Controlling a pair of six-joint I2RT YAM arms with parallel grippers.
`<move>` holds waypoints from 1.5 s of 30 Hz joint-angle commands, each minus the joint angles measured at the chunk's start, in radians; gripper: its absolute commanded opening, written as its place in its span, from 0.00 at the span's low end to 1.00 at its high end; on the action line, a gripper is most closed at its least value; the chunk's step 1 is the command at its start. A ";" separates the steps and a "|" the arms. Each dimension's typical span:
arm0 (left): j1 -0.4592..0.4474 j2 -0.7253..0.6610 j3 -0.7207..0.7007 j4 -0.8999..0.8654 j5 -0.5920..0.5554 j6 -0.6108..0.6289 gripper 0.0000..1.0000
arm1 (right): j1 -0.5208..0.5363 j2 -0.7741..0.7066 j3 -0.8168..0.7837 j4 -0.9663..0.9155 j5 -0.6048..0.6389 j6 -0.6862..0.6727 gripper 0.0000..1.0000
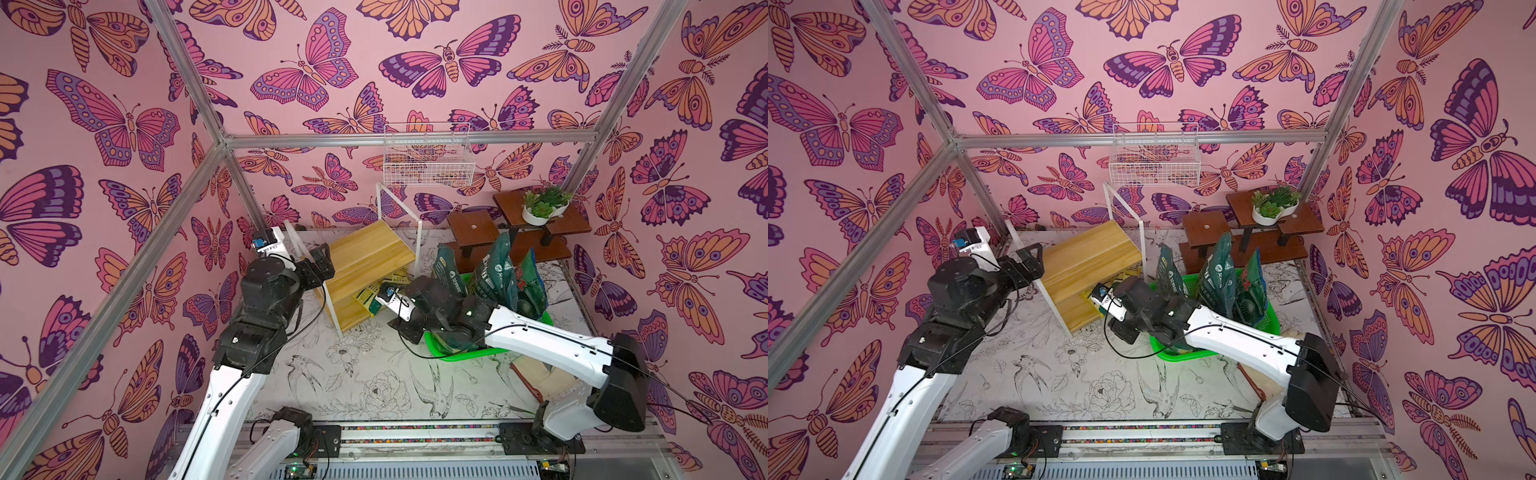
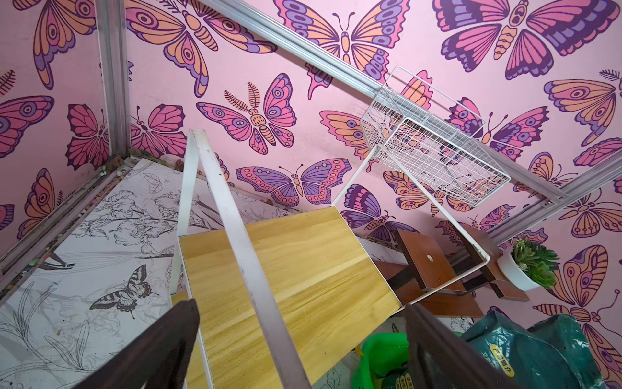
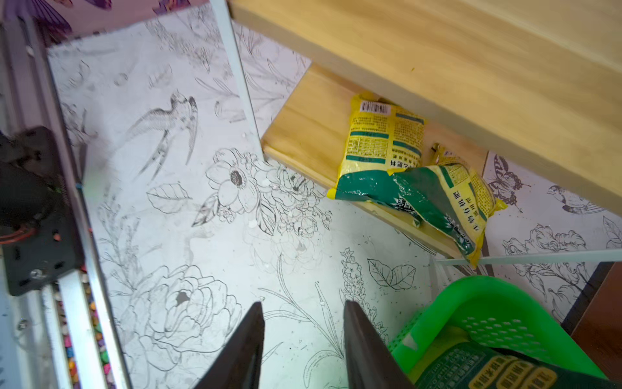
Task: Take down the fertilizer bag from the shelf
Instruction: Pick up the fertilizer bag from the shelf.
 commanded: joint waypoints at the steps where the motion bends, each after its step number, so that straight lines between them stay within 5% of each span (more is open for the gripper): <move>1: 0.007 -0.017 -0.016 -0.008 0.016 -0.008 1.00 | 0.008 0.099 0.047 0.013 0.082 -0.067 0.40; 9: 0.008 -0.028 -0.024 -0.018 0.023 -0.006 1.00 | 0.008 0.304 0.158 -0.002 0.290 -0.262 0.40; 21: 0.008 -0.010 -0.020 -0.023 0.033 -0.014 1.00 | 0.007 0.396 0.203 0.086 0.578 -0.540 0.42; 45: 0.010 0.025 0.012 -0.023 0.040 -0.041 1.00 | -0.065 0.574 0.340 0.133 0.647 -0.695 0.50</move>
